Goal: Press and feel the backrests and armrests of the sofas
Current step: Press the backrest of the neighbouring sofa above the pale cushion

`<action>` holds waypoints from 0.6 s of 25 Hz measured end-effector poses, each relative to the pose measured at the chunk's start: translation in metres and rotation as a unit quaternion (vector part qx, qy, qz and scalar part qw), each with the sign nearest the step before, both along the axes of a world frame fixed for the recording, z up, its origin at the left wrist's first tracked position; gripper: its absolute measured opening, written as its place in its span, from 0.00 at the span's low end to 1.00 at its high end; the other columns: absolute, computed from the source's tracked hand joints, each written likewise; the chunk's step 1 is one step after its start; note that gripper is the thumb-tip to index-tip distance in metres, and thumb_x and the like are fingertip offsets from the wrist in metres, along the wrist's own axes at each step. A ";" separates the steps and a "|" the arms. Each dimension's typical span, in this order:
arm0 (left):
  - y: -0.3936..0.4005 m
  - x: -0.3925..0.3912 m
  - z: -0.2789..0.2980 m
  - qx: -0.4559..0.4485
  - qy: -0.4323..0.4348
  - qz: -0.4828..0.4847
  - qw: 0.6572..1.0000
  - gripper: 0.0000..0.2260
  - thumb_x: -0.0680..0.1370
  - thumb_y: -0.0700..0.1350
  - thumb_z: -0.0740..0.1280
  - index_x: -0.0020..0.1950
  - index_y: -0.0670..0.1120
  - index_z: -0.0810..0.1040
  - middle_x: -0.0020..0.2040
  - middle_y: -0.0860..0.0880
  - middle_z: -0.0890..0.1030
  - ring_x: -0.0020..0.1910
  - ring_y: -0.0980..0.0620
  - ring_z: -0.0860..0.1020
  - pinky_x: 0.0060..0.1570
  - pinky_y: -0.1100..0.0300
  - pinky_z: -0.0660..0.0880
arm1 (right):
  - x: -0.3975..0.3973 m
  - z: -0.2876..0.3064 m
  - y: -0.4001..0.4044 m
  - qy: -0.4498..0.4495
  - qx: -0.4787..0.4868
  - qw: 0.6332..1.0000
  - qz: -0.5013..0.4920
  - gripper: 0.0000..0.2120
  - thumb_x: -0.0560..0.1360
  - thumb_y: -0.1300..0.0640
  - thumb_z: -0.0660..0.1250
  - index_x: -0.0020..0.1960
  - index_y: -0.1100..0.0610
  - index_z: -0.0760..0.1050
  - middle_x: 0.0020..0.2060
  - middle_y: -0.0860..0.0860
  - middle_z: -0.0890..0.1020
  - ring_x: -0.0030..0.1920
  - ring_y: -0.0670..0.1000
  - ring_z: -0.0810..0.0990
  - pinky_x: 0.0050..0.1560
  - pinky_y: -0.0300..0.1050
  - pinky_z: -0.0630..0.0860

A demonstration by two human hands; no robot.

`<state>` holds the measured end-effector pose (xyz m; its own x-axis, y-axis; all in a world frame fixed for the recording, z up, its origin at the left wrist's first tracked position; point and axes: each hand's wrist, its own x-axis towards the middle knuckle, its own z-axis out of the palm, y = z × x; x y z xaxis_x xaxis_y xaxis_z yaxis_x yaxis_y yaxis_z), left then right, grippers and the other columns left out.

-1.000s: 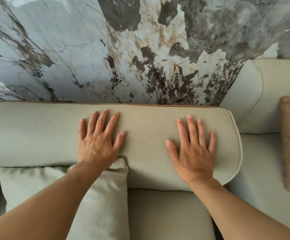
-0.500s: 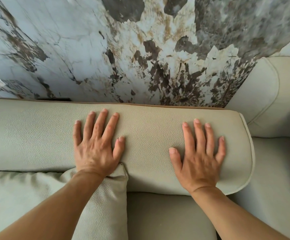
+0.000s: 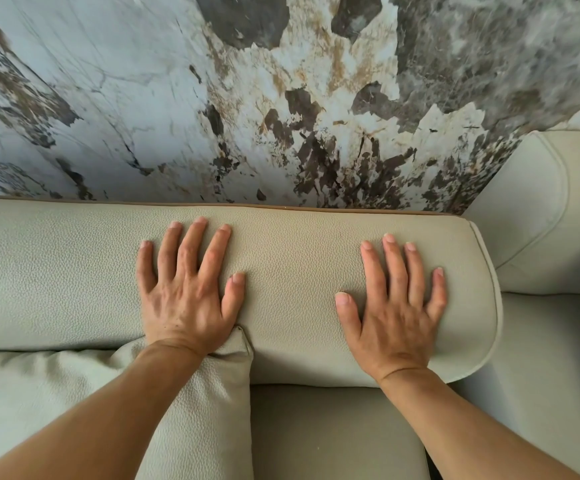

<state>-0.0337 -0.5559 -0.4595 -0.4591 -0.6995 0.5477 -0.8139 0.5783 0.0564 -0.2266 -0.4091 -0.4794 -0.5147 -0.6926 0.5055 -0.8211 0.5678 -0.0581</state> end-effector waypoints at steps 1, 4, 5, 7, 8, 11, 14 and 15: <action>-0.003 -0.002 0.000 0.001 0.000 0.001 1.000 0.27 0.77 0.60 0.53 0.73 0.50 0.68 0.71 0.44 0.71 0.72 0.40 0.65 0.71 0.38 0.56 | -0.003 0.000 -0.004 0.001 0.000 1.000 0.001 0.33 0.78 0.35 0.45 0.77 0.50 0.57 0.76 0.53 0.62 0.76 0.57 0.56 0.73 0.64 0.49; -0.010 -0.009 0.000 0.000 -0.001 0.007 1.000 0.27 0.76 0.59 0.53 0.73 0.50 0.68 0.71 0.44 0.70 0.71 0.39 0.65 0.70 0.37 0.56 | -0.011 -0.001 -0.012 0.002 0.003 1.000 0.008 0.33 0.78 0.35 0.44 0.77 0.50 0.57 0.76 0.53 0.62 0.77 0.57 0.55 0.73 0.64 0.48; -0.012 -0.011 0.000 0.000 0.000 0.008 1.000 0.27 0.76 0.59 0.53 0.73 0.50 0.68 0.71 0.44 0.70 0.71 0.39 0.65 0.70 0.37 0.56 | -0.013 0.000 -0.015 0.001 0.003 1.000 0.010 0.33 0.78 0.35 0.44 0.77 0.50 0.56 0.76 0.53 0.61 0.77 0.57 0.55 0.73 0.64 0.48; -0.017 -0.014 -0.001 0.002 0.002 0.005 1.000 0.27 0.77 0.59 0.53 0.73 0.50 0.68 0.71 0.44 0.70 0.71 0.39 0.65 0.71 0.37 0.55 | -0.017 0.000 -0.019 0.001 0.001 1.000 0.010 0.33 0.78 0.35 0.44 0.77 0.50 0.56 0.76 0.53 0.62 0.77 0.57 0.55 0.73 0.64 0.48; -0.019 -0.016 -0.001 0.001 0.001 0.005 1.000 0.27 0.77 0.59 0.53 0.73 0.50 0.68 0.71 0.44 0.70 0.71 0.39 0.65 0.71 0.37 0.55 | -0.019 0.000 -0.022 0.001 0.001 1.000 0.011 0.33 0.78 0.35 0.44 0.77 0.50 0.56 0.76 0.53 0.62 0.77 0.57 0.55 0.73 0.64 0.48; -0.024 -0.019 -0.003 -0.003 0.002 0.010 1.000 0.27 0.77 0.59 0.52 0.73 0.50 0.67 0.72 0.44 0.70 0.72 0.39 0.65 0.71 0.37 0.55 | -0.024 -0.001 -0.029 0.001 0.001 1.000 0.018 0.33 0.78 0.35 0.44 0.77 0.50 0.56 0.76 0.53 0.62 0.77 0.57 0.56 0.73 0.65 0.49; -0.029 -0.022 -0.004 -0.011 0.003 0.013 1.000 0.27 0.78 0.60 0.51 0.73 0.50 0.67 0.71 0.44 0.70 0.71 0.39 0.65 0.71 0.38 0.55 | -0.028 -0.001 -0.035 0.004 -0.004 1.000 0.021 0.33 0.78 0.35 0.44 0.77 0.51 0.57 0.76 0.53 0.62 0.76 0.57 0.56 0.73 0.65 0.49; -0.031 -0.023 -0.004 -0.012 0.002 0.014 1.000 0.27 0.78 0.60 0.51 0.73 0.50 0.67 0.71 0.44 0.70 0.71 0.39 0.65 0.71 0.38 0.55 | -0.030 -0.001 -0.038 0.003 -0.005 1.000 0.022 0.33 0.78 0.35 0.44 0.77 0.51 0.58 0.76 0.53 0.62 0.76 0.57 0.56 0.73 0.65 0.49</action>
